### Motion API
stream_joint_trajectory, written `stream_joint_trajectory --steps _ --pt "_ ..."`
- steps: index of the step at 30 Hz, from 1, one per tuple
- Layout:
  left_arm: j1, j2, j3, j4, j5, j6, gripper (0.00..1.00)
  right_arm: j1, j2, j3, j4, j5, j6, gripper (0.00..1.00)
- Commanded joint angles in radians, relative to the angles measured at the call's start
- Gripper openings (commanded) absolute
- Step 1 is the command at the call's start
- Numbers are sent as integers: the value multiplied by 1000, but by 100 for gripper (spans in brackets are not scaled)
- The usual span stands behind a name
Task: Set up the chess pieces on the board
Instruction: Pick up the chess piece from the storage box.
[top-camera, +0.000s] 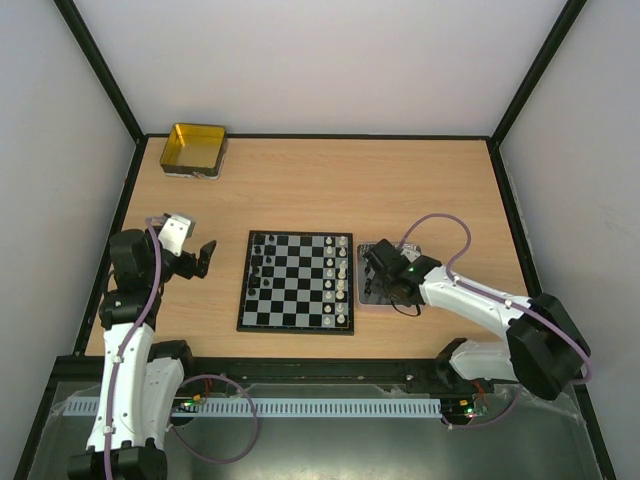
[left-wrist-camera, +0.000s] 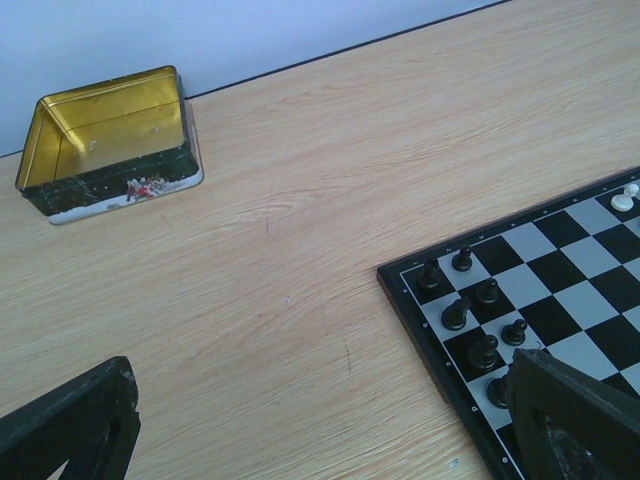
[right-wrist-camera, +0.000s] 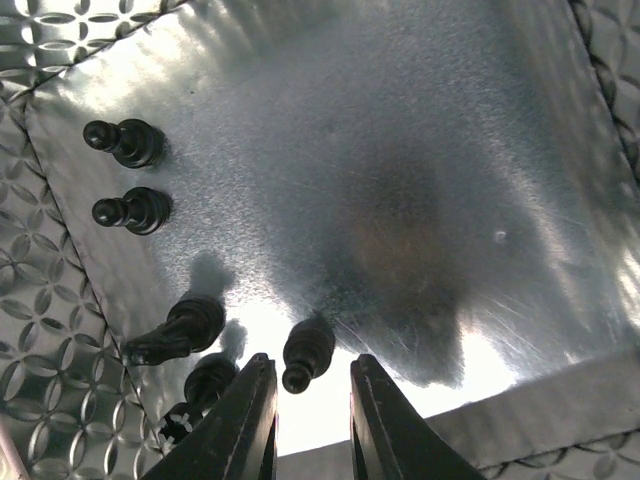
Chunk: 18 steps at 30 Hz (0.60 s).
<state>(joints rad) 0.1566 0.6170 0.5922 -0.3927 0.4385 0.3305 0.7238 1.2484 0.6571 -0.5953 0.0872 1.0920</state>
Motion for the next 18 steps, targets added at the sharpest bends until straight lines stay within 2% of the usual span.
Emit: stream_joint_trajectory --steps 1,18 --pt "5 -9 -12 5 17 10 99 -11 19 -12 56 -19 -20 20" --pt "6 -5 -11 3 21 13 99 -14 58 -65 123 -52 -33 18"
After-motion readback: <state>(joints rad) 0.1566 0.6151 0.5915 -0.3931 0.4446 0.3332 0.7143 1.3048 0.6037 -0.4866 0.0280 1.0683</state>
